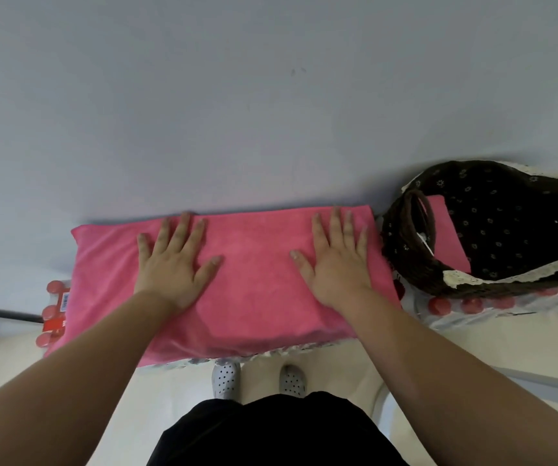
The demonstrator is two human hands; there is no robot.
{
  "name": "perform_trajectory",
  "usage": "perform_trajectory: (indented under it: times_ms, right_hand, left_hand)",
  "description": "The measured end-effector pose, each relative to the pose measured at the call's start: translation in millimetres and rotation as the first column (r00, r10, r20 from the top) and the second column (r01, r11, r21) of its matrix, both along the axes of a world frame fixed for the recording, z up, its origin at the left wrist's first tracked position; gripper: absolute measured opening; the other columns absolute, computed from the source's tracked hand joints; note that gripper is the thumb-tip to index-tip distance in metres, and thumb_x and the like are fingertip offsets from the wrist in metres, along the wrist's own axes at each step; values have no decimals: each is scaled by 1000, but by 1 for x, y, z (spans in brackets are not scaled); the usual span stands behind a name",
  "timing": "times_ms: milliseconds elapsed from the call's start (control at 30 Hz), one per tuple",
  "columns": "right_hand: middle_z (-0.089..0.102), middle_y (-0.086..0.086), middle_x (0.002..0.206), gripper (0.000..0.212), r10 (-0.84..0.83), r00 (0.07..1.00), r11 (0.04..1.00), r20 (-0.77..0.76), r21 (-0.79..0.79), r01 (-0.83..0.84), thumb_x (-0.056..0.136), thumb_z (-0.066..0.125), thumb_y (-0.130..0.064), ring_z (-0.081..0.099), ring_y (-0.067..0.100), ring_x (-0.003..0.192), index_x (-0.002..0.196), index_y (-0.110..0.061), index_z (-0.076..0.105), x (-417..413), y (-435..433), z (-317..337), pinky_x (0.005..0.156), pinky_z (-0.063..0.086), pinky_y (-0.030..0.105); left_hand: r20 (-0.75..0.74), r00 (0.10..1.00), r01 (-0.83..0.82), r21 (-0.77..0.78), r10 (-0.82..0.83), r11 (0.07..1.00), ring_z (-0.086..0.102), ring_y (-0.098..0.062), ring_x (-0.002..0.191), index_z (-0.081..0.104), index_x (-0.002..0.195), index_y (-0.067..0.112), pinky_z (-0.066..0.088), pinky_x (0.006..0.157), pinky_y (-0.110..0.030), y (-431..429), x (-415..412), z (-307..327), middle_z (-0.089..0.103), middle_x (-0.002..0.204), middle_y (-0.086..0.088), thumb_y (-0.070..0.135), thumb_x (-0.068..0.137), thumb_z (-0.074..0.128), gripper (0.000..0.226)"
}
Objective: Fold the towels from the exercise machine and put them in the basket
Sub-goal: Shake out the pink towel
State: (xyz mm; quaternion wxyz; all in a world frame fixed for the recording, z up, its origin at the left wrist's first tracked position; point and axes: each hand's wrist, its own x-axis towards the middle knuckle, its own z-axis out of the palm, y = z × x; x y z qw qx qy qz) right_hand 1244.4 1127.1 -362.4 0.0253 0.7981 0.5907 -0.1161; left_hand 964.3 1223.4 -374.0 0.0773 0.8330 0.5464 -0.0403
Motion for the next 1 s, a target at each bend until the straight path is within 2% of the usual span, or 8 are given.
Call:
perform_trajectory:
  times_ms: [133,267,400,567,667,767,900,1000]
  right_hand:
    - [-20,10,164,90,-8,1000,998,-18,-61,7,84,-1,-78,-22,32,150,157,-27,-11,12,-5,-6,120,-7,59]
    - [-9,20,165,97,-23,999,999,28,-38,24,81,-5,-78,-13,38,151,159,-20,-4,11,0,2,120,-5,60]
    - [-4,16,166,87,299,954,949,-37,114,-293,90,10,-76,-12,35,152,159,-23,6,-35,8,17,119,-10,59]
    - [-20,8,164,81,523,839,852,-149,88,-516,92,10,-74,-24,31,150,158,-30,-5,-113,30,27,118,-14,58]
    - [-21,4,165,79,610,773,789,-173,50,-612,93,12,-73,-26,30,149,158,-32,-2,-155,36,26,118,-13,60]
    - [-20,-1,165,74,647,739,753,-188,11,-658,94,13,-72,-26,28,149,157,-38,-3,-182,39,20,117,-16,60]
    - [-12,-2,167,72,611,779,782,-141,-42,-621,93,8,-73,-17,24,152,157,-40,-4,-190,43,6,119,-13,57]
    - [2,-2,168,78,524,839,841,-149,-63,-537,88,3,-74,-5,20,154,157,-38,5,-196,46,7,122,-9,51]
  left_hand:
    - [53,995,-81,14,80,997,1,-27,153,8,157,35,1,119,-61,-21,-7,10,7,166,2,76,88,5,80]
    - [71,962,-263,-5,263,965,4,-31,153,17,157,34,1,119,-61,-45,-36,14,13,166,-4,67,90,12,74]
    - [112,853,-514,-1,510,858,14,-37,150,28,154,30,12,118,-61,-73,-73,19,23,162,-11,63,89,22,73]
    - [200,694,-673,-162,692,722,39,-38,137,26,154,23,34,111,-54,-96,-119,25,39,153,-14,52,93,42,69]
    - [344,507,-674,-413,791,612,54,-24,115,36,148,26,45,94,-38,-101,-136,33,50,139,0,43,97,50,55]
    - [394,316,-628,-595,863,501,60,-17,95,57,115,28,51,75,-32,-99,-148,37,62,120,-3,45,98,51,25]
    - [418,241,-640,-609,876,467,67,-22,91,74,88,26,57,84,-44,-82,-175,32,72,96,2,62,75,63,40]
    - [425,177,-510,-731,888,452,66,-24,83,72,79,14,56,80,-46,-65,-186,29,74,90,-7,43,75,76,30]
